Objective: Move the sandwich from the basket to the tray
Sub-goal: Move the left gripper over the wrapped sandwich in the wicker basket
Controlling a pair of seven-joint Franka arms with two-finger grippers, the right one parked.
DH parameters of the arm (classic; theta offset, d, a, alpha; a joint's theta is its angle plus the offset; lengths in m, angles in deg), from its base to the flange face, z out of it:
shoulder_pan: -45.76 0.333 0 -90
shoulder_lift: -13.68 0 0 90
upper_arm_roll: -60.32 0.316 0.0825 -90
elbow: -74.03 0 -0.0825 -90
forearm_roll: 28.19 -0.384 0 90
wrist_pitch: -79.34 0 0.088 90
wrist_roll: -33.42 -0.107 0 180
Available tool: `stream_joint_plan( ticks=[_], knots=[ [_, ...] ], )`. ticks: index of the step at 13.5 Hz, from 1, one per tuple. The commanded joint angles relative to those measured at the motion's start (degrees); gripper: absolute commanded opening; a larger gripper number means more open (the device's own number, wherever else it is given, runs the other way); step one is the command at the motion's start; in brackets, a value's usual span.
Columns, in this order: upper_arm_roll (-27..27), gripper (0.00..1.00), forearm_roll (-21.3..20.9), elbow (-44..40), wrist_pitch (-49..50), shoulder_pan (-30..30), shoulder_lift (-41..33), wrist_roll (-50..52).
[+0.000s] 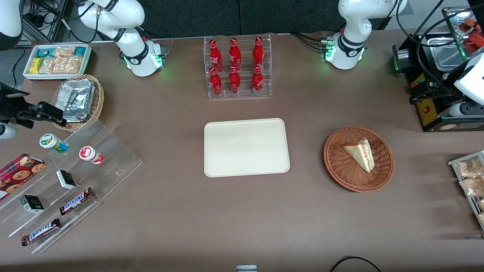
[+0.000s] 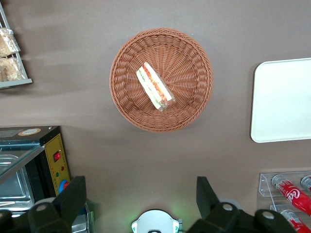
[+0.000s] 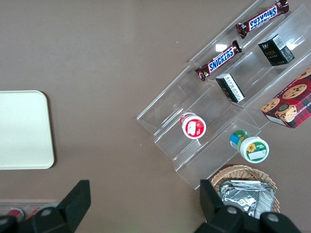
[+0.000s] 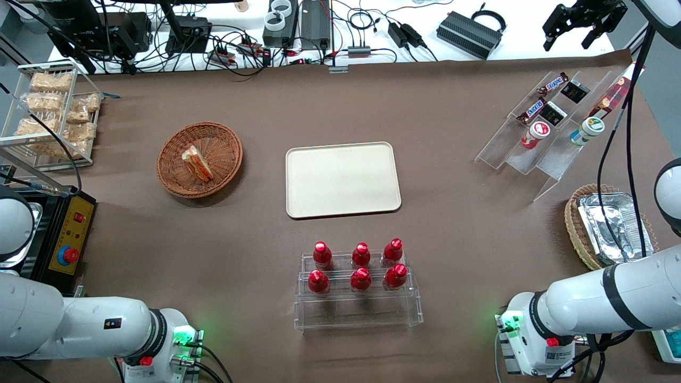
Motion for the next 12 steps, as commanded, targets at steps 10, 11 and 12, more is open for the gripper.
stream_joint_plan(
  ticks=[10, 11, 12],
  knots=[
    [0.6, 1.0, -0.6, 10.0, -7.1, -1.6, -1.7, 4.8],
    [0.6, 1.0, -0.6, 11.7, -8.9, -1.6, -2.0, 5.3],
    [0.6, 1.0, -0.6, 13.5, -10.7, -1.6, -2.1, 5.8]
  ],
)
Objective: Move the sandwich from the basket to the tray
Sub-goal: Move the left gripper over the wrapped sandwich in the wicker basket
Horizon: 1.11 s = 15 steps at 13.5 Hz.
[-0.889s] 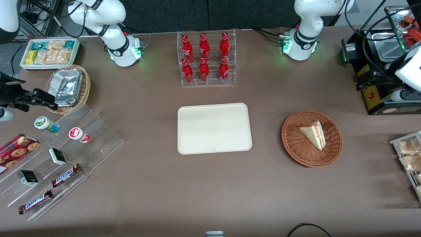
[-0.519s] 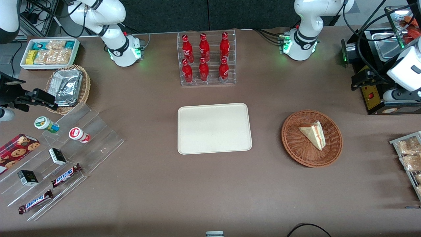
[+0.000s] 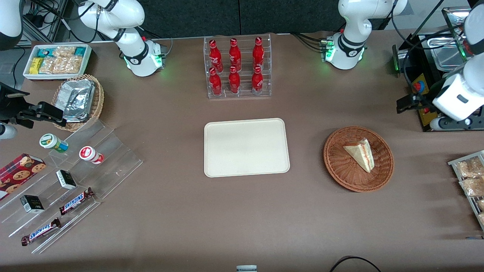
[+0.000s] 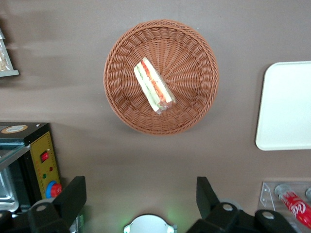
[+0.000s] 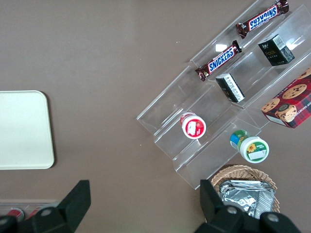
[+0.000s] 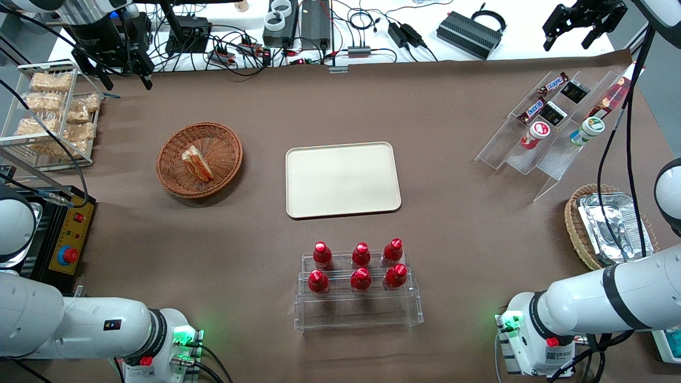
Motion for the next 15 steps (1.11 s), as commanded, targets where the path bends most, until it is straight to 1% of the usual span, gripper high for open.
stream_joint_plan(
  ticks=[1, 4, 7, 10, 15],
  knots=[
    [0.1, 1.0, -0.5, 6.0, -4.9, -0.3, -2.3, 2.4],
    [0.1, 1.0, -0.6, 11.4, -10.7, -0.3, -3.1, 4.9],
    [0.1, 1.0, -0.6, 17.7, -17.1, -0.3, -4.6, 11.2],
    [-0.2, 1.0, -0.6, 23.7, -24.0, -0.8, -5.9, 20.6],
    [-0.3, 1.0, -0.5, 30.3, -33.1, -0.7, -6.2, 27.7]
  ],
)
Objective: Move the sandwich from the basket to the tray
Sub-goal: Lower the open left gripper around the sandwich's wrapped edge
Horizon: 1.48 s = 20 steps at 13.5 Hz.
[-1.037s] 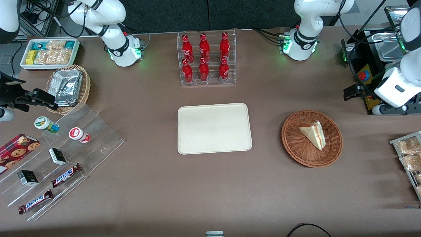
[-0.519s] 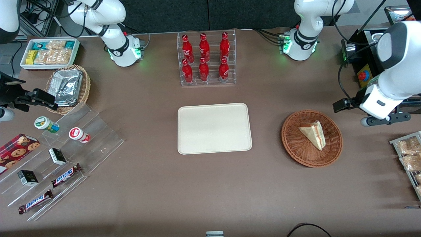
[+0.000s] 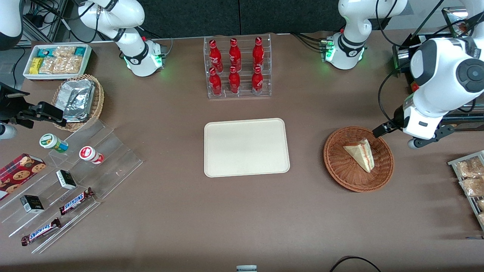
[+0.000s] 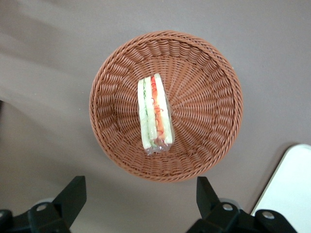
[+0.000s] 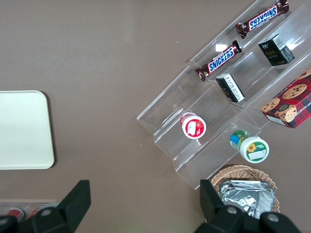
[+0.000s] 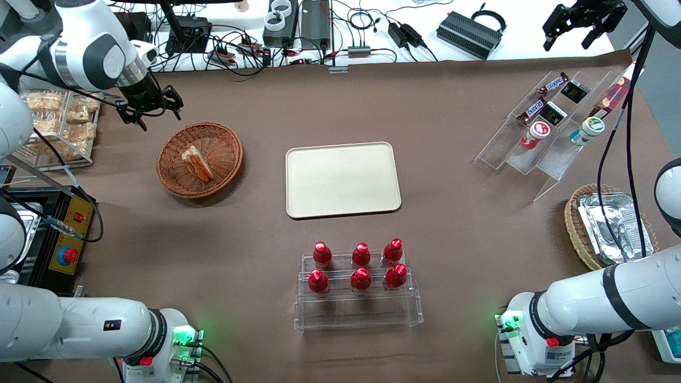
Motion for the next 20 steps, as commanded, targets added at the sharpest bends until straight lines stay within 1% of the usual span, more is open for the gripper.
stream_joint_plan(
  ticks=[1, 6, 9, 13, 20],
  knots=[
    [0.2, 1.0, -0.5, 6.5, -6.5, -0.5, -2.4, 3.1],
    [0.3, 1.0, -0.5, 12.0, -15.2, -0.1, -1.1, 3.2],
    [0.3, 1.0, -0.5, 17.7, -23.8, 0.0, -1.0, 4.0],
    [0.3, 1.0, -0.5, 18.5, -29.9, 0.0, 2.4, 4.5],
    [0.3, 1.0, -0.5, 18.5, -36.8, -0.6, 7.8, 6.8]
  ],
)
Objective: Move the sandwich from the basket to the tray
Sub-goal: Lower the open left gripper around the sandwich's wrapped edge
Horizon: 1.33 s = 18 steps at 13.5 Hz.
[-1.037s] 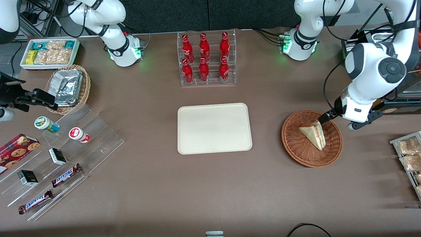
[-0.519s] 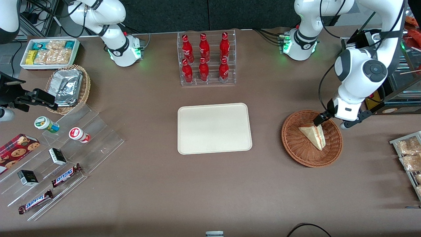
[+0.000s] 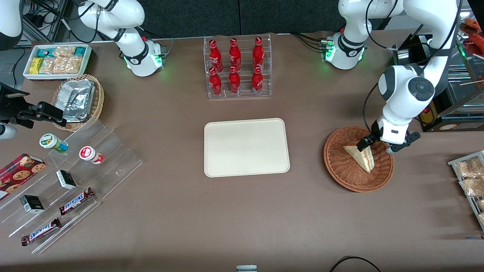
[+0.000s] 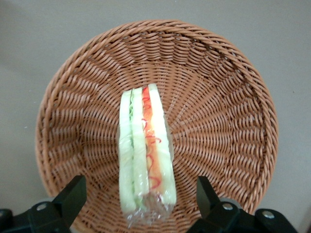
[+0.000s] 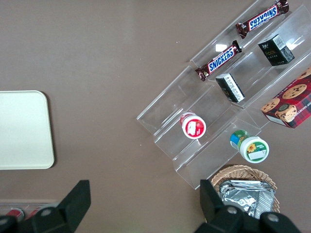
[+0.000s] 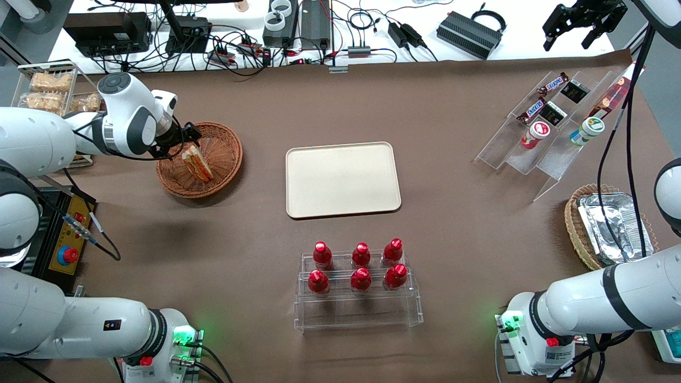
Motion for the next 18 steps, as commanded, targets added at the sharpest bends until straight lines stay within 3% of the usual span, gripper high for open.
stream_joint_plan(
  ticks=[1, 10, 11, 13, 14, 18],
  knots=[
    [0.2, 1.0, -0.5, -0.1, -2.0, -0.6, 1.6, 1.8],
    [0.1, 1.0, -0.5, -0.2, -2.4, -1.2, 3.7, 2.5],
    [0.1, 0.89, -0.5, -0.2, -2.6, -1.3, 3.9, 2.5],
    [0.1, 0.23, -0.6, -0.3, -3.1, -2.2, 4.2, 2.5],
    [0.1, 0.01, -0.5, -0.4, -3.1, -2.3, 4.2, 2.5],
    [0.2, 0.0, -0.6, -0.6, -3.1, -2.5, 3.7, 1.9]
  ],
)
